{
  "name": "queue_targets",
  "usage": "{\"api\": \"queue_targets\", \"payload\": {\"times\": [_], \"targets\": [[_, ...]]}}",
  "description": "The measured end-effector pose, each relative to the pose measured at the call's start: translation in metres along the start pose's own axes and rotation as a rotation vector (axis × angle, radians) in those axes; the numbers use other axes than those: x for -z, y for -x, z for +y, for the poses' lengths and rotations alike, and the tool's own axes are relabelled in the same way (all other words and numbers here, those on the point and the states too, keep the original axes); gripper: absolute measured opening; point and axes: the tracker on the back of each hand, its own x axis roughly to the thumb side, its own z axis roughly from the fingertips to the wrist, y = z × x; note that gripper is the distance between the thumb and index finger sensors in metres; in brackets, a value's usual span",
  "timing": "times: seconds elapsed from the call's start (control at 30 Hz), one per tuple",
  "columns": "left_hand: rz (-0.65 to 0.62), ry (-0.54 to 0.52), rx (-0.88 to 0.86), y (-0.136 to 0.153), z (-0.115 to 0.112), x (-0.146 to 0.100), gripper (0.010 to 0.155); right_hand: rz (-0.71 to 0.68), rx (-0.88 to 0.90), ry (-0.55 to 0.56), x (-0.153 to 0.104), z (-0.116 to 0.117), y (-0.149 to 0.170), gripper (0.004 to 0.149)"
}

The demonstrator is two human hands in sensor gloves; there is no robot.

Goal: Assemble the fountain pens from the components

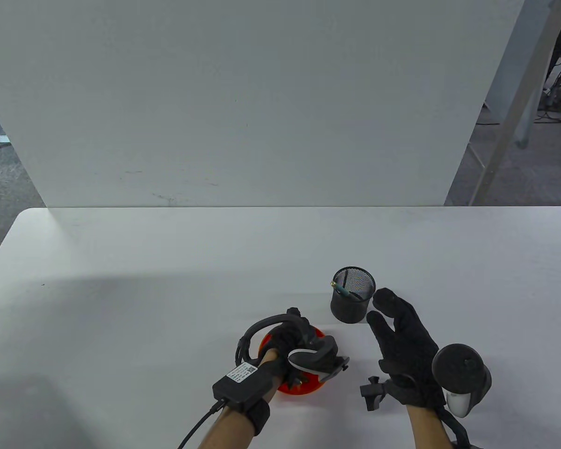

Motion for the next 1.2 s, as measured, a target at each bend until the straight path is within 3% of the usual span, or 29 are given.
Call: {"api": "queue_targets", "payload": {"times": [0.23, 0.37, 0.47, 0.7, 0.83, 0.93, 1.07, 1.2], "targets": [[0.003, 0.036, -0.037, -0.001, -0.001, -0.001, 0.042, 0.003, -0.010, -0.025, 0.000, 0.005, 0.000, 0.053], [0.014, 0.013, -0.054, 0.002, 0.000, -0.005, 0.046, -0.008, -0.023, -0.042, 0.000, 0.005, 0.000, 0.053], [0.062, -0.063, -0.148, 0.015, 0.004, -0.012, 0.047, -0.012, -0.001, -0.027, 0.000, 0.003, -0.002, 0.053], [0.312, -0.445, -0.644, 0.069, 0.015, -0.072, 0.046, -0.015, -0.027, -0.064, -0.002, 0.007, 0.000, 0.052], [0.412, -0.762, -1.115, 0.081, -0.005, -0.112, 0.047, -0.034, -0.062, -0.122, -0.004, 0.018, -0.001, 0.052], [0.514, -0.905, -1.336, 0.085, -0.023, -0.127, 0.046, -0.049, -0.147, -0.147, -0.008, 0.028, 0.000, 0.056], [0.455, -1.016, -1.704, 0.085, -0.050, -0.133, 0.044, -0.115, -0.296, -0.220, -0.014, 0.044, -0.001, 0.054], [0.390, -1.193, -2.120, 0.082, -0.072, -0.140, 0.043, -0.204, -0.414, -0.356, -0.015, 0.069, -0.010, 0.039]]}}
